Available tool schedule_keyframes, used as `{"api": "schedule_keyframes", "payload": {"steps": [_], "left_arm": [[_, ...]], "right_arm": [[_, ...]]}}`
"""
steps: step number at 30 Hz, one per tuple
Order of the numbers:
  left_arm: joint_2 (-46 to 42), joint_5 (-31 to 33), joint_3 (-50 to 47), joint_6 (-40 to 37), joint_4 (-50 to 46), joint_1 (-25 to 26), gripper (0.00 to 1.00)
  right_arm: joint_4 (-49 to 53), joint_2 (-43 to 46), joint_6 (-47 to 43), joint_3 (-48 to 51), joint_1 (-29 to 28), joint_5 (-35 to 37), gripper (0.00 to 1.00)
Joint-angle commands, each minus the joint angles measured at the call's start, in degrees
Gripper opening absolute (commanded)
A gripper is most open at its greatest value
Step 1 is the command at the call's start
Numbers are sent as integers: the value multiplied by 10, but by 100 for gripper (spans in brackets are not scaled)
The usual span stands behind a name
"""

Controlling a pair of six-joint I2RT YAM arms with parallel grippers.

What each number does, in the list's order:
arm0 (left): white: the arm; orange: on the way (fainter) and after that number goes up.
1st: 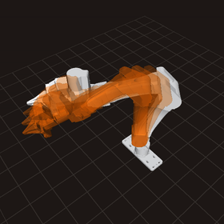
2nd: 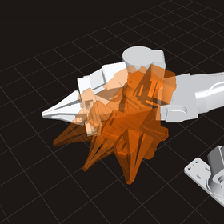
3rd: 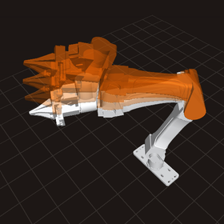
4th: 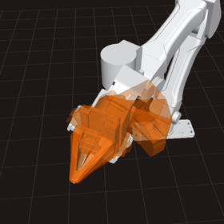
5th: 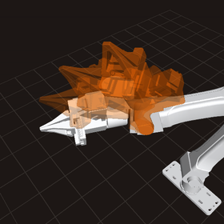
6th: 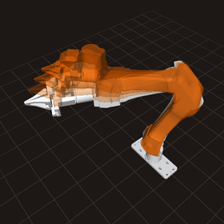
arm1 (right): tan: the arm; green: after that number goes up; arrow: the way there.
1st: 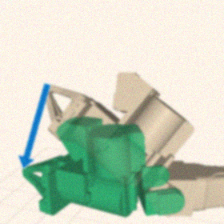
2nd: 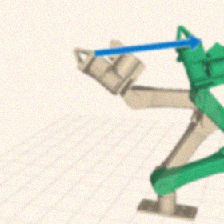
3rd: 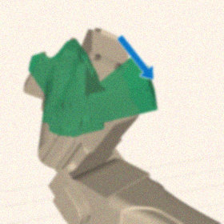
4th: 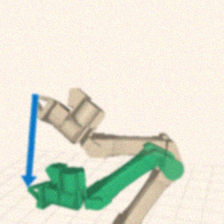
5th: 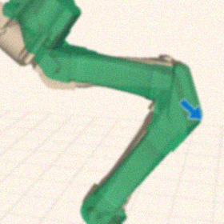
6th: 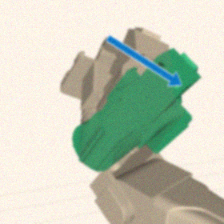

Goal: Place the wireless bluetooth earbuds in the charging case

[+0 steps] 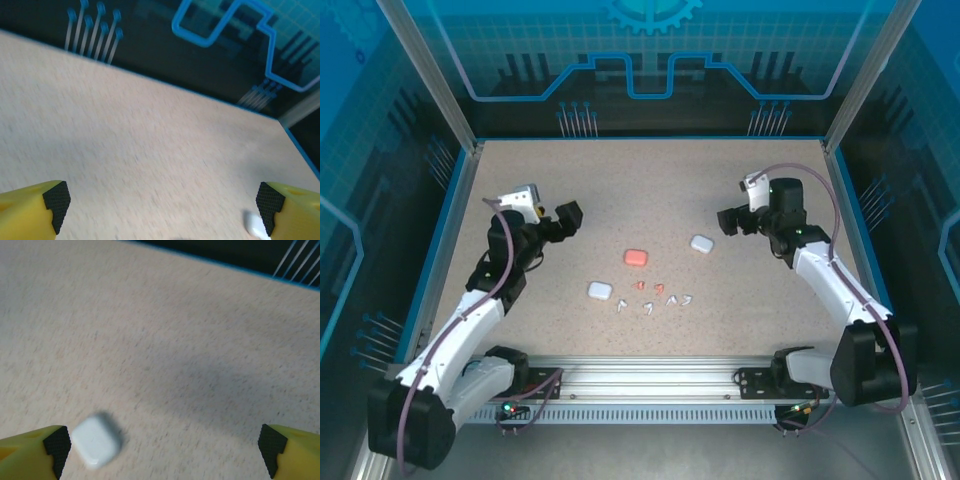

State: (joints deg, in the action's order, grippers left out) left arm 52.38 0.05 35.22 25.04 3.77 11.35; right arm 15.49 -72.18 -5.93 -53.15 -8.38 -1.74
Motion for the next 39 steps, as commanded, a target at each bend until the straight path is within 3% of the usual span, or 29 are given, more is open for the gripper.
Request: {"api": "schedule_keyframes", "payload": {"steps": [1, 7, 15, 25, 39], "left_arm": [[-19, -75, 14, 84, -154, 18, 99], [-36, -112, 11, 93, -179, 31, 99], [-39, -111, 17, 67, -203, 33, 99], [-42, -96, 14, 70, -209, 33, 99], [-43, -84, 17, 71, -224, 33, 99]], "right_arm": [[190, -26, -47, -71, -32, 15, 99], [285, -103, -121, -151, -101, 36, 98], [387, -252, -224, -257, -141, 88, 93], [411, -390, -273, -333, -157, 120, 86], [420, -481, -287, -384, -153, 113, 76]]}}
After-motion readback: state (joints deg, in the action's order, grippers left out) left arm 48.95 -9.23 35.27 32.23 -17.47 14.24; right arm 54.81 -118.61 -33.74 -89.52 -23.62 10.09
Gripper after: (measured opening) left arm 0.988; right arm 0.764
